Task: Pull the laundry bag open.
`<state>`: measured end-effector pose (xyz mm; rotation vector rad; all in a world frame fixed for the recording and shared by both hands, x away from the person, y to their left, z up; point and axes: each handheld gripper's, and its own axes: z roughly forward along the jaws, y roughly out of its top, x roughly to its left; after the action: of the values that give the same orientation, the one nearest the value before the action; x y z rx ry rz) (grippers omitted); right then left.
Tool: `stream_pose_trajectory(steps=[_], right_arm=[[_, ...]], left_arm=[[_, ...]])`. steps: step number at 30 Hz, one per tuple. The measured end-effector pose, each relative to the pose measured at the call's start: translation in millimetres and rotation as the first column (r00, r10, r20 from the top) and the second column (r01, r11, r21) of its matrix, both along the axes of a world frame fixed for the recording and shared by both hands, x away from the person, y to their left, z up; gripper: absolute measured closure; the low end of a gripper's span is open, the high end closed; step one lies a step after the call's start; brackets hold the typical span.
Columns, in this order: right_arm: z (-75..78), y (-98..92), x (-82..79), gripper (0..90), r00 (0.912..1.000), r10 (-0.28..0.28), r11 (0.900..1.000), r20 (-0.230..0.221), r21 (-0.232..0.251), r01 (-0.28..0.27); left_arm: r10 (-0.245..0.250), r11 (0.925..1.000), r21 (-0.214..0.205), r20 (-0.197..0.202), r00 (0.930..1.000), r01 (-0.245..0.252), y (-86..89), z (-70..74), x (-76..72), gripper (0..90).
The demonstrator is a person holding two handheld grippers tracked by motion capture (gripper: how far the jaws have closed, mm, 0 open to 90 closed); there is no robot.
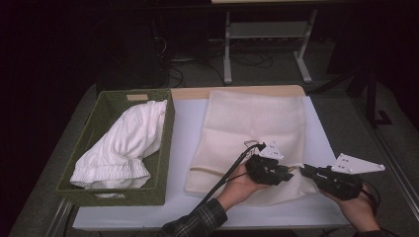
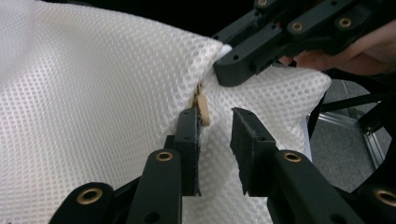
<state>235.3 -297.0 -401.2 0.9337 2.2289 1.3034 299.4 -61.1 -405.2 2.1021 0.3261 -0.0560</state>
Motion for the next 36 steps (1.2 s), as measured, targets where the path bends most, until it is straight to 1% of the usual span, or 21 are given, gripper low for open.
stream_pose_trajectory(steps=[4, 5, 7, 11, 15, 20, 23, 27, 31, 36], right_arm=[[0.7, 0.1, -1.0, 83.2, 1.0000, 0.003, 1.0000, 0.003, 0.005, -0.003], [1.2, 0.6, -1.4, 83.2, 1.0000, 0.004, 1.0000, 0.005, 0.007, -0.004], [1.8, 2.3, -2.0, 83.2, 0.9999, 0.004, 1.0000, 0.009, 0.001, -0.004], [1.5, 1.1, -2.2, 83.2, 1.0000, 0.002, 1.0000, 0.005, 0.006, -0.002], [2.3, 1.1, -3.2, 83.2, 1.0000, 0.002, 1.0000, 0.008, 0.009, -0.002], [1.7, 1.7, -3.9, 83.3, 1.0000, 0.000, 0.9999, 0.006, 0.013, 0.000], [1.6, 2.4, -4.7, 83.2, 0.9999, 0.003, 0.9999, 0.010, 0.013, -0.003], [2.1, 2.7, -5.5, 83.2, 0.9999, 0.004, 1.0000, 0.012, 0.008, -0.004], [1.5, 2.6, -5.6, 83.3, 0.9999, -0.005, 0.9999, 0.012, -0.013, 0.006], [0.3, 0.6, -5.1, 83.4, 0.9997, -0.024, 0.9992, 0.007, -0.030, 0.025]], left_arm=[[-0.006, 0.9999, 0.008, -0.003, 1.0000, 0.006, -4.7, 1.1, 0.5, 78.0], [-0.001, 0.9998, 0.020, 0.003, 1.0000, 0.001, -7.0, 0.6, -0.1, 78.0], [0.001, 0.9997, 0.026, 0.004, 1.0000, -0.001, -9.8, -0.5, 0.1, 77.6], [0.013, 0.9996, 0.027, -0.008, 0.9999, -0.012, -12.2, -1.7, 1.5, 78.3], [0.029, 0.9995, 0.017, -0.023, 0.9993, -0.028, -12.9, -2.7, 2.6, 81.0], [0.044, 0.9987, 0.026, -0.038, 0.9983, -0.043, -13.0, -4.0, 5.1, 85.0], [0.043, 0.9986, 0.031, -0.043, 0.9982, -0.042, -12.2, -2.9, 5.4, 86.0], [0.038, 0.9985, 0.042, -0.043, 0.9984, -0.037, -11.1, -1.0, 5.0, 86.6], [0.031, 0.9979, 0.057, -0.037, 0.9988, -0.029, -9.8, 1.0, 4.1, 86.9], [0.021, 0.9982, 0.057, -0.042, 0.9989, -0.018, -6.8, 4.1, 4.6, 87.0]])
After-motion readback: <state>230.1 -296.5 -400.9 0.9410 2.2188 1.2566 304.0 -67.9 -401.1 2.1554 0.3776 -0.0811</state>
